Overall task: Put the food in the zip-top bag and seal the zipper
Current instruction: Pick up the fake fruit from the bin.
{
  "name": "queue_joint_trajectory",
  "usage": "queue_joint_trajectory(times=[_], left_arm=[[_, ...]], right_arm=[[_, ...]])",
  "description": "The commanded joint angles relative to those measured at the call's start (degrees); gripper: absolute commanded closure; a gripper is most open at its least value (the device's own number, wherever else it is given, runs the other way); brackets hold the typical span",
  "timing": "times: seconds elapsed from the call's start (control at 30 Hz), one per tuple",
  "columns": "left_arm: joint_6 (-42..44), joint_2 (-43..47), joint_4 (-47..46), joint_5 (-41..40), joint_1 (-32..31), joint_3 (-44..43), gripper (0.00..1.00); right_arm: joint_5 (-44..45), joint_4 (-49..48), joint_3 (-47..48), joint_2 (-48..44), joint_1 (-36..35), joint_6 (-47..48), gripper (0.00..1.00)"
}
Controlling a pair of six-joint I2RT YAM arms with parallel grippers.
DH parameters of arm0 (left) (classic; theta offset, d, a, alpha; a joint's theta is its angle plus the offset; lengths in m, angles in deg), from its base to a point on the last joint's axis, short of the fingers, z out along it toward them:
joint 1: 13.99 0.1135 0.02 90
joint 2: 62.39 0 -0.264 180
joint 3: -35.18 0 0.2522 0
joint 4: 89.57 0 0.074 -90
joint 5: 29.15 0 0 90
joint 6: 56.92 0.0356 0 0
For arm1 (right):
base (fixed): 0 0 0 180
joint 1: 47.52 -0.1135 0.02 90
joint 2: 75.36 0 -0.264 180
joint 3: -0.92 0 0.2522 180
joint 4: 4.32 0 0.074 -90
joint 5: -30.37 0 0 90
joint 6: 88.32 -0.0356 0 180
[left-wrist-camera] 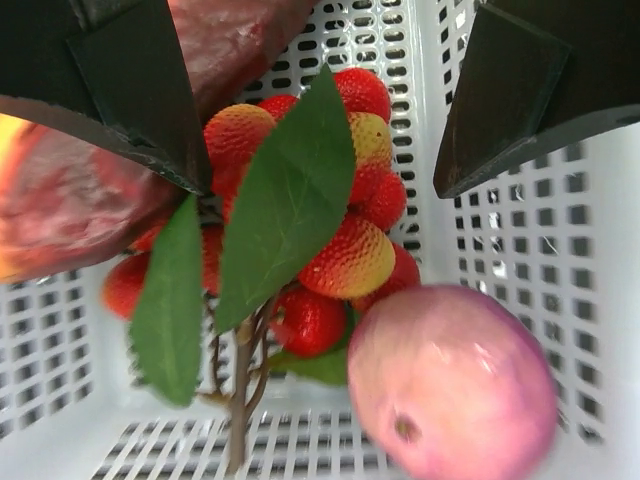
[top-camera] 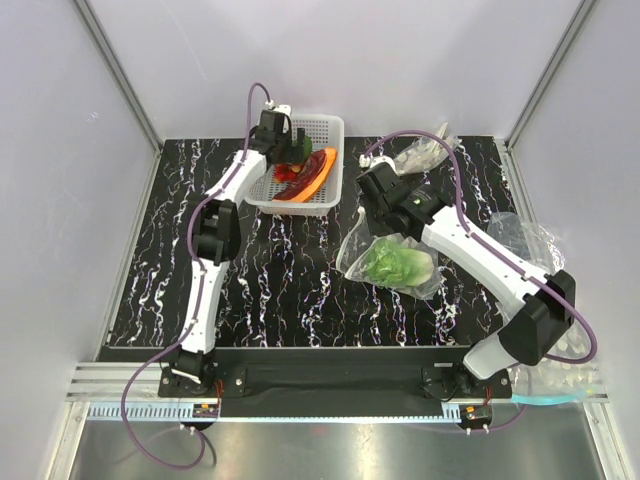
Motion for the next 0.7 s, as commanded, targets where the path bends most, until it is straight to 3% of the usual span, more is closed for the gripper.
queue_joint_trajectory(times=[0.0, 0.03, 0.13, 0.17, 0.27, 0.3, 0.43, 0.67], left_arm=[[0.91, -0.94, 2.46, -1.39, 0.04, -4.01, 0.03], [0.91, -1.9, 2.46, -0.96, 0.04, -4.0, 0.05], [0.56, -3.4, 2.37, 1.15, 0.04, -4.01, 0.29], [0.04, -3.41, 2.02, 1.42, 0.04, -3.57, 0.44], [0.12, -0.43, -1.92, 2.83, 0.04, 1.69, 0.65], [0.12, 1.06, -3.33, 2.92, 0.04, 3.62, 0.78], [0.39, 12.02, -10.97, 3.96, 0.13, 13.91, 0.89], [-3.46, 30.94, -22.5, 8.79, 0.04, 31.31, 0.94]], right_arm=[[-1.64, -2.93, -0.55, -2.75, 0.87, 0.89, 1.0], [-1.9, -2.93, -0.73, -2.75, 0.96, 0.81, 1.0], [-2.26, -3.02, -1.25, -2.75, 0.96, 0.63, 1.0], [-2.35, -3.11, -1.34, -2.84, 0.96, 0.63, 1.0], [-2.26, -3.11, -1.87, -3.28, 0.96, 0.45, 1.0], [-2.26, -3.02, -1.96, -3.37, 0.96, 0.28, 1.0], [-2.0, -2.67, -2.22, -4.25, 1.14, 0.28, 1.0], [-2.26, -2.84, -2.22, -5.04, 1.4, 0.01, 1.0]])
